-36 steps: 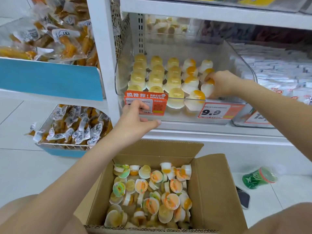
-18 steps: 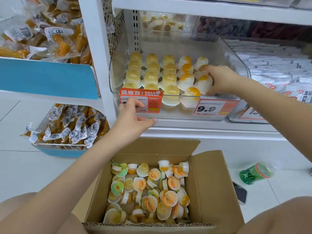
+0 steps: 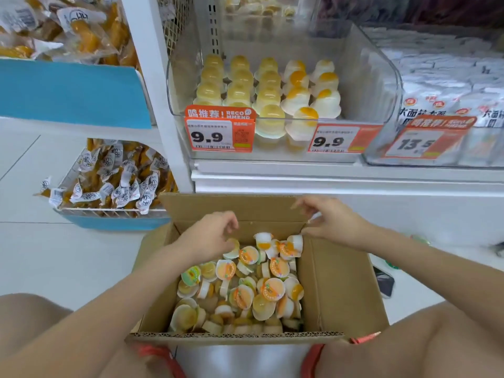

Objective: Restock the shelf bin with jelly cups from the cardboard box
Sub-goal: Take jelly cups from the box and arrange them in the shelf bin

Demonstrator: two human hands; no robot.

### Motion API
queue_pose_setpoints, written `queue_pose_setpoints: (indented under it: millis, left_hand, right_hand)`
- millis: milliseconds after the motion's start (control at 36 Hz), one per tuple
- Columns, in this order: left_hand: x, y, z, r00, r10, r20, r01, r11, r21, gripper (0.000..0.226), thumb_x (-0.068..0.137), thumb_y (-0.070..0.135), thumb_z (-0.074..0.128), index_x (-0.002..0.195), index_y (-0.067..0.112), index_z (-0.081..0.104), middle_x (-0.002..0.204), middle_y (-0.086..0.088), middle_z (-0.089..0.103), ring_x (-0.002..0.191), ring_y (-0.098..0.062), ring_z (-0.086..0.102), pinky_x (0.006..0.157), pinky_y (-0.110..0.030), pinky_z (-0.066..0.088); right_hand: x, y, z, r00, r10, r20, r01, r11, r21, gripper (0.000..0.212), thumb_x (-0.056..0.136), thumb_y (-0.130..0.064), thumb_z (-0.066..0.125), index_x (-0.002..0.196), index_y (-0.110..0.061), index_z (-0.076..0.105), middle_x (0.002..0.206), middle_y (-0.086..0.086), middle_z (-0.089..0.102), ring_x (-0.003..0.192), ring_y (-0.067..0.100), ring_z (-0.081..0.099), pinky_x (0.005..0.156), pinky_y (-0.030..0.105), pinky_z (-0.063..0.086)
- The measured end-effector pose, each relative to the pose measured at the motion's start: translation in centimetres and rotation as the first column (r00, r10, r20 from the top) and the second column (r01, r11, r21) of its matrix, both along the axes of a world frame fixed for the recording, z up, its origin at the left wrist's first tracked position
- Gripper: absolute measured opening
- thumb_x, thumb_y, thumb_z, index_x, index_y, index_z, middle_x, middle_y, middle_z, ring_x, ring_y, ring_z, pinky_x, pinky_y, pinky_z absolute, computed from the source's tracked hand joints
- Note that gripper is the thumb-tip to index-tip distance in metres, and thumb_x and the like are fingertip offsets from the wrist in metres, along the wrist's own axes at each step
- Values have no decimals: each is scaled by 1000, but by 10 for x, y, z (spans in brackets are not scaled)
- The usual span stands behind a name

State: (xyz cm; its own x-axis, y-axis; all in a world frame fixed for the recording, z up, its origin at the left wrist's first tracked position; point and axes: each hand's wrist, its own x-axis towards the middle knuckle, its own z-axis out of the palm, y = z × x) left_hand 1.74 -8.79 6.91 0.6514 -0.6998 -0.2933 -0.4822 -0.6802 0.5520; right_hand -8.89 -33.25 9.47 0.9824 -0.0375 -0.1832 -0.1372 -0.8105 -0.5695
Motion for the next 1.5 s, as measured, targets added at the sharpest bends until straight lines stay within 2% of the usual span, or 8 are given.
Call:
queue_pose_setpoints:
  millis: [167,389,750,861,1000,1222,1361,1500]
  left_hand:
    - [-2,12,-80,980,-195,-30,191,901,389,45,81,12,62,122,19,49,121,-3,52,107,-22,53,85,-38,49]
    - [-12,-40,-159,940,287,-185,-295,956,-16,29,84,6,61,113,11,59,109,-6,63,100,-17,60,80,-24,48]
    - [2,-138,-240,545,743,-389,-781,618,87,61,69,39,79,109,-1,57,107,-15,65,99,-31,62,67,-31,45]
    - [3,-124,-232,600,682,-418,-735,676,47,46,71,35,79,99,2,62,90,-4,65,84,-21,62,54,-20,38]
    - [8,-90,-188,682,506,-528,-625,778,-62,51,66,10,82,103,14,47,105,-3,59,97,-20,57,75,-29,46]
    - [14,-43,-55,792,110,-601,-308,921,-238,61,57,-18,75,95,25,54,106,-7,61,96,-21,58,83,-45,53]
    - [-5,-12,42,657,-34,-753,-328,886,-327,54,70,-16,69,115,10,55,107,-5,65,95,-17,64,81,-33,55]
    - [-40,4,100,405,-198,-893,-630,647,-429,66,57,17,88,117,10,60,97,-7,68,80,-16,64,69,-26,56]
  right_hand:
    - [3,1,-78,910,153,-384,-263,931,-252,46,85,-10,60,128,-16,47,121,9,53,110,25,52,85,28,40]
    - [29,4,-146,888,45,-459,-306,801,-515,48,89,3,49,133,-11,39,131,11,44,123,28,43,89,34,43]
    - [45,8,-194,912,94,-399,-355,667,-654,43,93,1,42,136,-3,38,141,15,32,129,29,34,100,35,37]
    - [40,5,-180,933,64,-354,-270,775,-571,46,90,3,48,134,-7,41,143,13,31,131,27,33,101,33,36]
    - [38,-6,-159,954,-81,-290,28,983,-180,40,80,-14,69,118,-16,55,120,4,50,109,20,52,82,29,47]
    - [25,-4,-50,957,-179,-227,267,846,462,43,69,-4,81,104,-17,60,100,1,60,87,12,63,79,18,53]
    - [8,21,38,987,-155,29,102,768,632,47,65,9,78,99,-15,55,98,3,61,86,7,62,76,15,50]
    - [-25,53,89,972,-121,201,-79,640,764,49,67,10,74,105,-12,53,104,-2,60,95,4,59,76,14,50]
